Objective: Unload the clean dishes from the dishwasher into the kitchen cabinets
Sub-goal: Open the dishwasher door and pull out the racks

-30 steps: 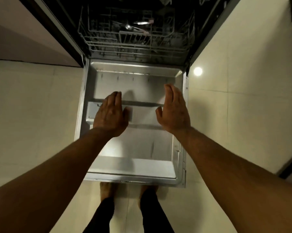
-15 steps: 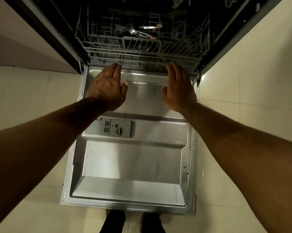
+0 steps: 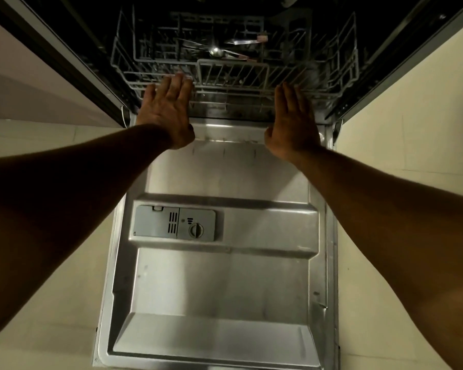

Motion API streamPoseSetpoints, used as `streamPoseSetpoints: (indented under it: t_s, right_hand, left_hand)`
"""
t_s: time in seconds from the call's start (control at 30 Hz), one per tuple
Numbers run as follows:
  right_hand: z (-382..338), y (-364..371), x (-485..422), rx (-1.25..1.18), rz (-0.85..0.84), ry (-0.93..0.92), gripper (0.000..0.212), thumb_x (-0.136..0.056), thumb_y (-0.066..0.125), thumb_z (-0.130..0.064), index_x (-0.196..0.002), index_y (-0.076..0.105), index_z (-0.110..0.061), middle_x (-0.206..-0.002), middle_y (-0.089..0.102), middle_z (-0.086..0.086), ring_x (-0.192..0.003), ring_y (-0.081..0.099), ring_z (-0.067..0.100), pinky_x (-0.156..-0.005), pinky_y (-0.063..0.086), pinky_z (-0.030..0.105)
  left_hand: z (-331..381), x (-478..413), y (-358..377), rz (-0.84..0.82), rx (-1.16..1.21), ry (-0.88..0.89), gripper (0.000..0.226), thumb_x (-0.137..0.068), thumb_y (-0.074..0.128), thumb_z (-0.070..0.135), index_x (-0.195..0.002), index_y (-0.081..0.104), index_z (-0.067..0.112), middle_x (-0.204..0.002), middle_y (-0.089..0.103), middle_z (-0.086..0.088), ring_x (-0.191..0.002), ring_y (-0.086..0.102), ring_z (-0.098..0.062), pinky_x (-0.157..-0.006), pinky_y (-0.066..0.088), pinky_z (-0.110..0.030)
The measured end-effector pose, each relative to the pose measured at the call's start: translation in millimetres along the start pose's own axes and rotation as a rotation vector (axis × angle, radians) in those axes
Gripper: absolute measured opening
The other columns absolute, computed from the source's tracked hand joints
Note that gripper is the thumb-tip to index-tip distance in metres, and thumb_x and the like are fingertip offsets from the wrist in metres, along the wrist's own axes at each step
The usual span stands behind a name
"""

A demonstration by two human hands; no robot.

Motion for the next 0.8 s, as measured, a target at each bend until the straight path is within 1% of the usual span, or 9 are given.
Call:
streamPoseSetpoints:
  t_s: [0.1,0.17,0.3,0.47,0.63,0.73,0.8]
  right_hand:
    - [-3.9,-6.6,-2.2,-0.043,0.044,0.036,0.084,-0.088,0.060,-0.030,-0.155,0.012,-0.013,-0.161,0.013,0.010,-0.149,0.008,0.030,-0.122,0.006,0.040]
    - [-6.1,-10.3,-3.8,-0.044,0.049,0.043,0.084,-0.086,0.062,-0.030,-0.154,0.015,-0.013,-0.160,0.018,0.010,-0.148,0.013,0.030,-0.122,0.008,0.040]
    - [-5.5,-14.8,-0.9,-0.032,0.020,0.024,0.082,-0.087,0.061,-0.030,-0.154,0.016,-0.012,-0.159,0.020,0.009,-0.147,0.014,0.030,-0.122,0.010,0.041]
    - [-5.2,-21.5,11.3,-0.024,-0.018,-0.001,0.082,-0.087,0.062,-0.030,-0.154,0.017,-0.012,-0.158,0.021,0.009,-0.146,0.016,0.031,-0.122,0.010,0.040]
    - [-8.9,-19.9,38.2,-0.018,-0.063,0.001,0.081,-0.088,0.062,-0.029,-0.153,0.018,-0.011,-0.158,0.021,0.010,-0.146,0.015,0.031,-0.122,0.011,0.040]
    - [-13.4,-16.4,59.1,0.003,-0.082,-0.002,0.083,-0.087,0.062,-0.032,-0.154,0.016,-0.011,-0.159,0.019,0.011,-0.147,0.013,0.031,-0.122,0.010,0.041]
    - [-15.4,-15.0,75.2,-0.016,-0.127,0.017,0.084,-0.086,0.063,-0.031,-0.153,0.018,-0.010,-0.158,0.022,0.011,-0.146,0.017,0.031,-0.121,0.013,0.040]
  left_hand:
    - [-1.9,-8.1,3.1,-0.024,0.023,0.043,0.093,-0.088,0.058,0.032,-0.157,-0.003,0.019,-0.165,-0.002,-0.006,-0.151,-0.001,-0.024,-0.122,0.003,-0.046]
    - [-3.5,-9.6,4.3,-0.038,0.031,0.056,0.093,-0.088,0.059,0.029,-0.157,-0.002,0.021,-0.165,-0.001,-0.006,-0.151,0.000,-0.024,-0.122,0.005,-0.046]
    - [-3.4,-7.0,-1.9,-0.033,0.063,0.051,0.090,-0.087,0.062,0.027,-0.157,0.006,0.022,-0.164,0.008,-0.008,-0.151,0.007,-0.025,-0.122,0.012,-0.044]
    - [-3.3,2.7,-4.2,-0.051,0.146,0.016,0.086,-0.085,0.063,0.025,-0.156,0.015,0.026,-0.163,0.014,-0.004,-0.150,0.014,-0.023,-0.121,0.018,-0.042]
    - [2.5,28.9,-5.1,-0.101,0.164,-0.003,0.085,-0.085,0.064,0.027,-0.156,0.016,0.027,-0.163,0.016,-0.003,-0.149,0.016,-0.025,-0.120,0.022,-0.041]
    - [5.0,51.2,-1.6,-0.119,0.174,-0.016,0.086,-0.083,0.063,0.023,-0.155,0.017,0.027,-0.163,0.017,-0.002,-0.149,0.018,-0.023,-0.120,0.022,-0.039]
    - [5.1,68.1,4.0,-0.133,0.190,-0.011,0.087,-0.081,0.063,0.021,-0.155,0.018,0.026,-0.163,0.018,-0.002,-0.149,0.018,-0.022,-0.120,0.022,-0.038]
Point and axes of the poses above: each hand's wrist, its own x-axis away from the middle knuckle, its own y-axis out of the palm, z = x × y, the point moved 5 cm from there along -x, towards the middle knuckle
